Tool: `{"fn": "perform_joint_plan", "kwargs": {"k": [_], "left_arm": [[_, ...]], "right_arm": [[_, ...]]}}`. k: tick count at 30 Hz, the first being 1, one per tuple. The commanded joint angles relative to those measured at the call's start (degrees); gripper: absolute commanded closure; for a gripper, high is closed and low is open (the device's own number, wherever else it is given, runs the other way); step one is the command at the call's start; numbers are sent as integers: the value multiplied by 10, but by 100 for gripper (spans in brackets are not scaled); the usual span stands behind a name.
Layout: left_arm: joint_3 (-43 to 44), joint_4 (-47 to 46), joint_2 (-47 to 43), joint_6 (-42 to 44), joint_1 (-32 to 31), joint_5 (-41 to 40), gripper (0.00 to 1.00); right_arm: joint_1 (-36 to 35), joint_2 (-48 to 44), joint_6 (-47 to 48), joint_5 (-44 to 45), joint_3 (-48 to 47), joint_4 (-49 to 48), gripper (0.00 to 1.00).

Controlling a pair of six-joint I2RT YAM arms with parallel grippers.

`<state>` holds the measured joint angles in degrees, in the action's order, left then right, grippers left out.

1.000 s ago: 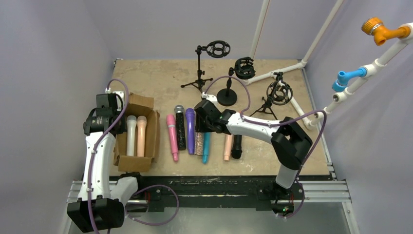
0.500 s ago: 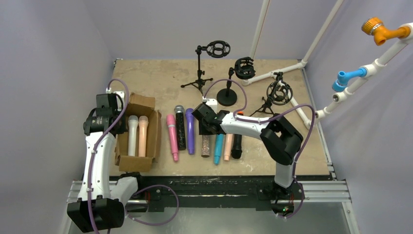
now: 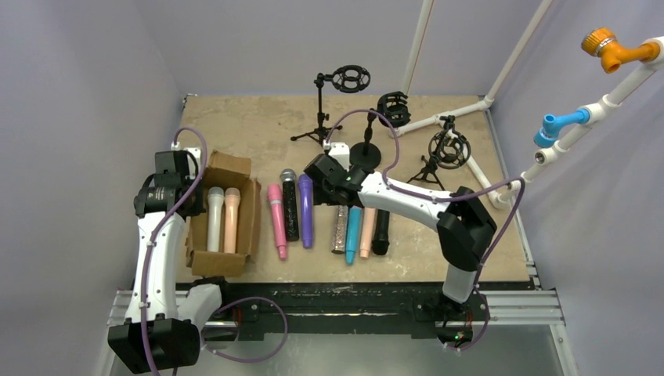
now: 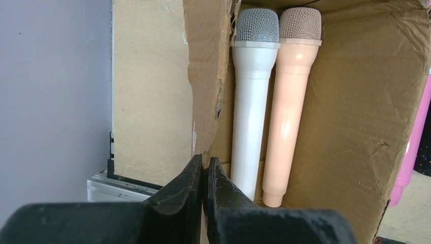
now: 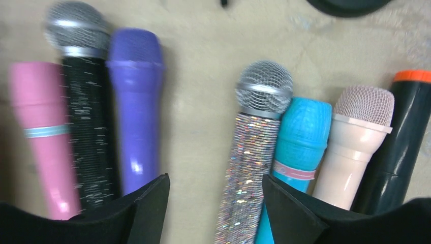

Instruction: Attach the microphones to the stand

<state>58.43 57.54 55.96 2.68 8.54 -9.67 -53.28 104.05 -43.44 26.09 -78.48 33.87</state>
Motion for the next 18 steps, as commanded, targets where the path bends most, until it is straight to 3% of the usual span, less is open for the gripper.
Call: {"fn": "perform_joint_plan", "kwargs": {"k": [1, 7, 13, 18], "left_arm": [[32, -16, -7, -6, -1, 7, 100], [38, -11, -6, -16, -1, 14, 100], [35, -16, -16, -20, -2, 35, 100], [22, -39, -27, -11, -1, 46, 100]], "right_arm": [[-40, -46, 4, 34, -94, 33, 30], [-103, -9, 9, -51, -194, -38, 40], [-130, 110, -14, -174, -324, -78, 42], [-140, 207, -15, -227, -434, -89, 42]]}}
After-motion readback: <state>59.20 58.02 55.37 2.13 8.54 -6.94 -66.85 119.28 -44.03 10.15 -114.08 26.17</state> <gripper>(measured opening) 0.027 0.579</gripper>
